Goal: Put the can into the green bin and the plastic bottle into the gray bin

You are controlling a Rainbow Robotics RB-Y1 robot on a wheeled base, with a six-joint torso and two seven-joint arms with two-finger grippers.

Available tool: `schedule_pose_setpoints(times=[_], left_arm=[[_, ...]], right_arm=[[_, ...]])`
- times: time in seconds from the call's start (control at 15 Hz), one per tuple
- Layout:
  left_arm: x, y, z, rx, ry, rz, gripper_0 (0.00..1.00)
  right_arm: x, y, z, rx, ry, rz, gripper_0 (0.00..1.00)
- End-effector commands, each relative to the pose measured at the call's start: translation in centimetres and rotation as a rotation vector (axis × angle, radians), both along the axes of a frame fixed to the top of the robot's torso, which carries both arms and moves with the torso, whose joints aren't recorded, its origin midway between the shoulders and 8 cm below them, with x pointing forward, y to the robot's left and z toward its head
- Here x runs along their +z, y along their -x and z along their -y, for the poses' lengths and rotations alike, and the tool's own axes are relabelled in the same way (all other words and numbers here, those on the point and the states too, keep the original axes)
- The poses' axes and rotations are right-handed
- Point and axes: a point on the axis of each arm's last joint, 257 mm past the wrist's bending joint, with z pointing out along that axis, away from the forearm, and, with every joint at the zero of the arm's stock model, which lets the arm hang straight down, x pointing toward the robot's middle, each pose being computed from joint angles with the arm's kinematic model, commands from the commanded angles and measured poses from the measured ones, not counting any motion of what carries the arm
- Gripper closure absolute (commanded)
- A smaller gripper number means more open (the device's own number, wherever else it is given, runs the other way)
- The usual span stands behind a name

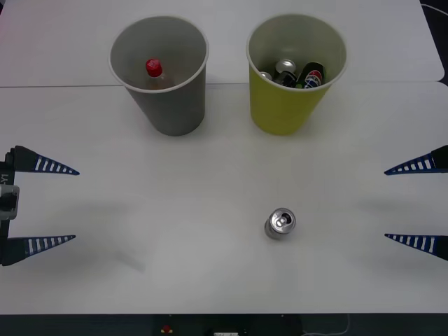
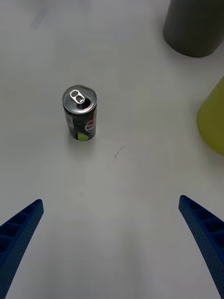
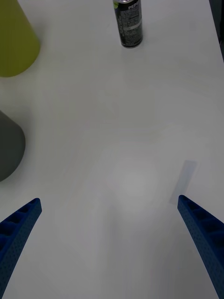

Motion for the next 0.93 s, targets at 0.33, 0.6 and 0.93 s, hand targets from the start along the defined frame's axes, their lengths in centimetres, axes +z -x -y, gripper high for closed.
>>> schedule_pose_setpoints(times=[0.33, 0.6, 0.93], left_arm=[[0.0, 0.0, 0.0, 0.0, 0.0, 0.0, 0.0], [0.0, 0.0, 0.0, 0.0, 0.0, 0.0, 0.0], [0.0, 0.0, 0.0, 0.0, 0.0, 0.0, 0.0]], right_arm=[[-0.6, 0.1, -0.1, -0.01, -0.015, -0.007, 0.0], [-2.4, 0.5, 0.4, -0.021, -0.05, -0.059, 0.0], [-4.3, 0.1, -0.5, 0.004, -0.125, -0.031, 0.0]])
